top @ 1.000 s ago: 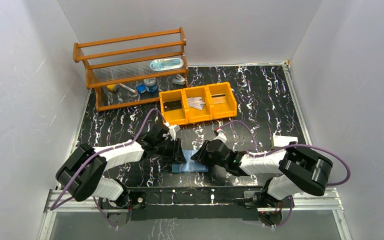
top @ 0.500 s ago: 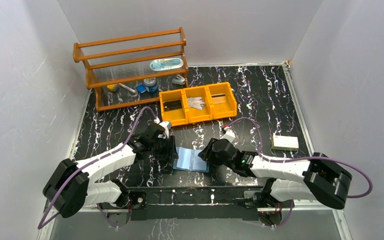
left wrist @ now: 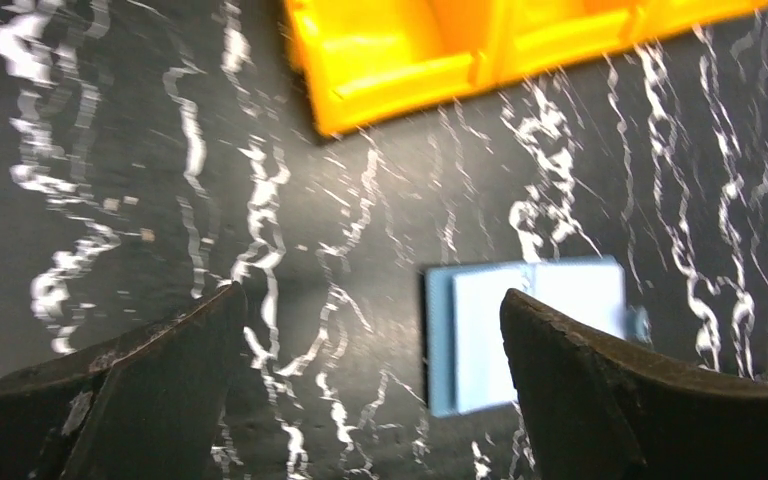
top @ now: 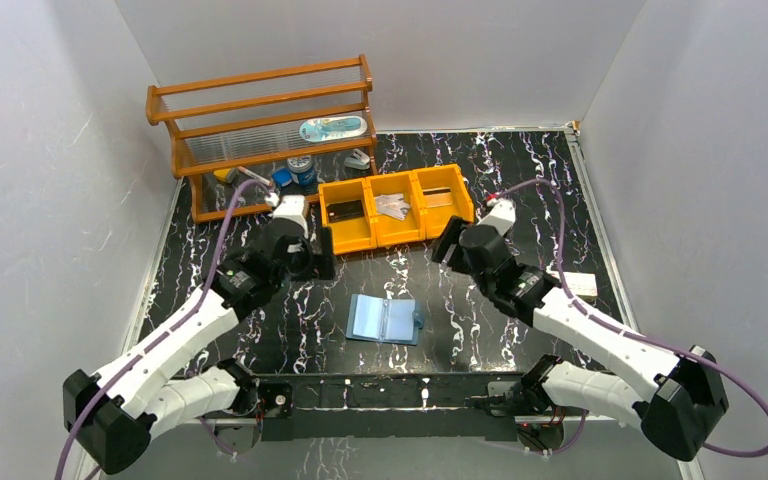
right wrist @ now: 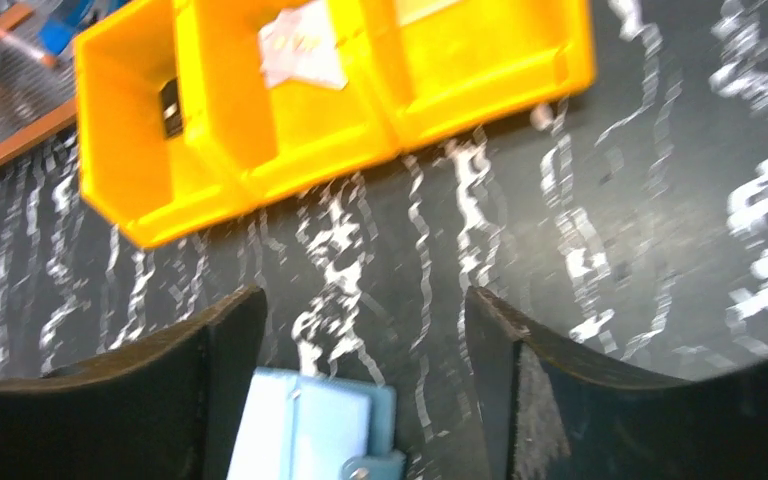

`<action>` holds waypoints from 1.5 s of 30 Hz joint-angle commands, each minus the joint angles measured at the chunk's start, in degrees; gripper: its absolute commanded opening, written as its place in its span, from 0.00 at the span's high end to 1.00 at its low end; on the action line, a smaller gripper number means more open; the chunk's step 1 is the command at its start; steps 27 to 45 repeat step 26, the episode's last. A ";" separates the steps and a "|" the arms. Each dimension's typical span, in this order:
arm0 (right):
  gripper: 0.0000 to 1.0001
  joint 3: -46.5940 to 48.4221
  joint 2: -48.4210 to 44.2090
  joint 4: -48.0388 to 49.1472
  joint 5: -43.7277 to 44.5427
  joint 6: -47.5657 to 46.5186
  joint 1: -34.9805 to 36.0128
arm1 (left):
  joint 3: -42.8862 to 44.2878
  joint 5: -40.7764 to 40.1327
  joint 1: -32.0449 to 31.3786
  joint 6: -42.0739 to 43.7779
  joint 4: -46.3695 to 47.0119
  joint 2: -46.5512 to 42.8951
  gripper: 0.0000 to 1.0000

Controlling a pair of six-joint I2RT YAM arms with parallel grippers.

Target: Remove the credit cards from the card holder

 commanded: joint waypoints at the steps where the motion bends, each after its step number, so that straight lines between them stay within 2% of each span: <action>1: 0.14 6.05 -0.78 -2.50 0.49 -14.08 -5.85 | 4.60 -5.97 9.18 4.84 -5.91 -2.96 0.02; 3: 0.09 8.61 -0.95 -3.53 -0.14 -18.00 -6.89 | 5.43 -1.83 15.86 5.13 -6.34 -3.79 0.02; 5: 0.05 9.90 -2.24 -4.45 -1.50 -21.73 -6.93 | 6.96 -3.27 18.68 3.62 -7.67 -4.26 0.02; 9: 0.02 7.81 -8.20 -5.75 -5.11 -22.56 -6.97 | 7.90 -12.83 18.72 -3.61 -9.27 -7.21 0.02; 14: 0.02 2.35 -18.30 -4.33 -5.79 -21.09 -6.99 | 8.14 -14.09 18.72 -3.77 -9.48 -10.55 0.02; 17: 0.02 2.13 -20.73 -4.47 -6.53 -20.38 -6.97 | 7.93 -15.17 18.71 -5.09 -9.53 -10.60 0.02; 26: 0.02 5.54 -17.51 -9.45 -5.31 -19.23 -6.93 | 9.62 -14.44 18.72 -3.60 -9.34 -7.80 0.02; 45: 0.02 5.54 -17.51 -9.45 -5.31 -19.23 -6.93 | 9.62 -14.44 18.72 -3.60 -9.34 -7.80 0.02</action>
